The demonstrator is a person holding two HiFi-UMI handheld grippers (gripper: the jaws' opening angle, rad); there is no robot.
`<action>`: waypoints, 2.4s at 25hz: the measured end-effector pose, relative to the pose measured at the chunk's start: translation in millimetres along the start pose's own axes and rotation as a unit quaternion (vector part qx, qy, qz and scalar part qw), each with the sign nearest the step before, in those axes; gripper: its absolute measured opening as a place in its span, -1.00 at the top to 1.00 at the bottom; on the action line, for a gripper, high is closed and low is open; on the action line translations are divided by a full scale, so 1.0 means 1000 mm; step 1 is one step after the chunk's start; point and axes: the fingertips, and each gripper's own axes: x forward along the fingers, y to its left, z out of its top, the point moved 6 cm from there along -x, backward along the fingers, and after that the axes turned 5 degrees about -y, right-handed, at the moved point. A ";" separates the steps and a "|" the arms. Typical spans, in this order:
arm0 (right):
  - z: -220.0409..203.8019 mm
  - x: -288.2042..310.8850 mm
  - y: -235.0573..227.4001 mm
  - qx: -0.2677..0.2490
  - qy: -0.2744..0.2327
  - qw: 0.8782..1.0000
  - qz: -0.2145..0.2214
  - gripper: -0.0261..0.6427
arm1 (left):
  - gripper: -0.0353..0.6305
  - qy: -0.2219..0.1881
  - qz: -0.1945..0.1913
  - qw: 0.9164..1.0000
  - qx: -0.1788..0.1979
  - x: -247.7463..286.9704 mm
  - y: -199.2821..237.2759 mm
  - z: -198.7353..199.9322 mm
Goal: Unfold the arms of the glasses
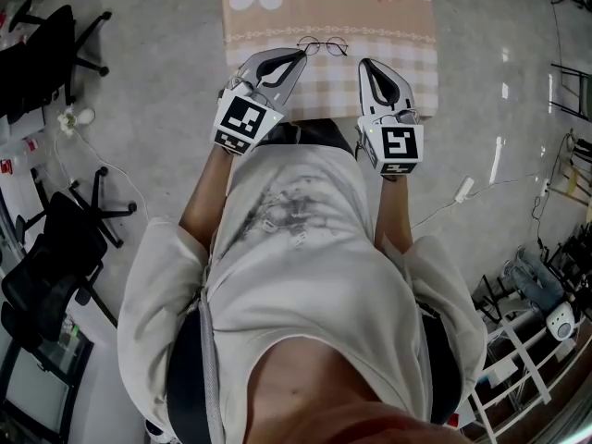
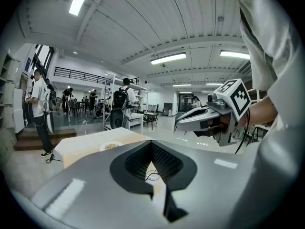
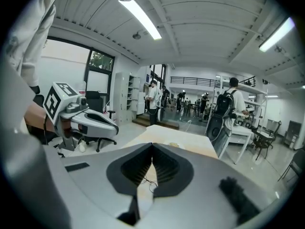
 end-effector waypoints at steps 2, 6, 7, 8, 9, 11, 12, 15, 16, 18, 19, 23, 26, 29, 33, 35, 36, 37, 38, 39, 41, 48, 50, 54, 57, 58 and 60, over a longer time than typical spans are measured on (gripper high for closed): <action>-0.004 0.004 -0.002 -0.001 0.003 1.000 0.003 0.87 | 0.87 0.005 0.001 1.000 0.000 0.004 0.003 -0.004; -0.014 0.012 -0.008 0.001 0.012 1.000 0.017 0.87 | 0.87 0.019 0.000 1.000 0.003 0.014 0.007 -0.012; -0.016 0.014 -0.009 0.002 0.015 1.000 0.021 0.87 | 0.87 0.024 0.000 1.000 0.004 0.017 0.008 -0.014; -0.019 0.016 -0.011 0.003 0.017 1.000 0.025 0.87 | 0.87 0.028 -0.001 1.000 0.004 0.020 0.010 -0.017; -0.021 0.019 -0.012 0.003 0.020 0.999 0.028 0.87 | 0.86 0.032 -0.001 0.999 0.003 0.022 0.010 -0.019; -0.025 0.025 -0.016 0.003 0.026 0.999 0.036 0.87 | 0.86 0.040 -0.001 0.999 0.003 0.028 0.012 -0.024; -0.027 0.027 -0.018 0.003 0.028 0.999 0.039 0.87 | 0.86 0.044 -0.001 0.999 0.003 0.031 0.012 -0.025; -0.031 0.036 -0.023 0.002 0.036 0.998 0.048 0.87 | 0.86 0.056 -0.005 0.998 0.005 0.039 0.014 -0.030; -0.034 0.038 -0.024 0.001 0.039 0.998 0.050 0.87 | 0.86 0.060 -0.006 0.998 0.006 0.041 0.014 -0.033; -0.039 0.042 -0.026 0.002 0.047 0.997 0.054 0.87 | 0.86 0.070 -0.009 0.998 0.007 0.047 0.014 -0.038; -0.042 0.043 -0.027 0.003 0.050 0.997 0.056 0.87 | 0.86 0.074 -0.010 0.997 0.008 0.049 0.014 -0.041; -0.051 0.050 -0.031 0.002 0.062 0.996 0.066 0.87 | 0.86 0.090 -0.018 0.996 0.009 0.059 0.016 -0.049; -0.056 0.053 -0.033 0.001 0.070 0.995 0.073 0.87 | 0.86 0.101 -0.020 0.995 0.004 0.064 0.017 -0.057; -0.060 0.058 -0.034 -0.001 0.076 0.994 0.080 0.87 | 0.86 0.111 -0.020 0.994 0.002 0.068 0.018 -0.066; -0.067 0.063 -0.035 -0.001 0.084 0.993 0.087 0.87 | 0.84 0.127 -0.026 0.992 0.003 0.074 0.017 -0.073; -0.070 0.065 -0.035 -0.002 0.088 0.992 0.090 0.87 | 0.84 0.135 -0.029 0.990 0.003 0.076 0.017 -0.077; -0.071 0.066 -0.035 -0.002 0.090 0.992 0.091 0.87 | 0.83 0.137 -0.030 0.990 0.003 0.077 0.017 -0.078; -0.072 0.067 -0.034 -0.003 0.092 0.991 0.092 0.87 | 0.82 0.138 -0.032 0.990 0.005 0.078 0.018 -0.079; -0.073 0.067 -0.034 -0.003 0.095 0.991 0.093 0.87 | 0.82 0.140 -0.033 0.990 0.006 0.079 0.018 -0.079; -0.075 0.068 -0.034 -0.003 0.097 0.991 0.093 0.87 | 0.82 0.142 -0.034 0.989 0.008 0.080 0.018 -0.081; -0.078 0.069 -0.035 -0.004 0.101 0.990 0.094 0.87 | 0.80 0.146 -0.039 0.989 0.009 0.083 0.018 -0.083; -0.088 0.072 -0.037 -0.004 0.115 0.989 0.098 0.81 | 0.76 0.159 -0.054 0.986 0.012 0.093 0.018 -0.091; -0.090 0.074 -0.037 -0.003 0.118 0.988 0.100 0.79 | 0.74 0.163 -0.057 0.985 0.013 0.095 0.018 -0.092; -0.093 0.076 -0.037 -0.004 0.124 0.987 0.102 0.77 | 0.72 0.172 -0.066 0.983 0.017 0.100 0.019 -0.096; -0.096 0.077 -0.036 -0.003 0.128 0.987 0.101 0.76 | 0.69 0.181 -0.074 0.981 0.019 0.103 0.019 -0.101; -0.097 0.078 -0.036 -0.003 0.130 0.986 0.102 0.75 | 0.69 0.184 -0.077 0.980 0.020 0.104 0.019 -0.102; -0.099 0.078 -0.036 -0.002 0.133 0.986 0.102 0.74 | 0.67 0.189 -0.083 0.978 0.022 0.107 0.019 -0.105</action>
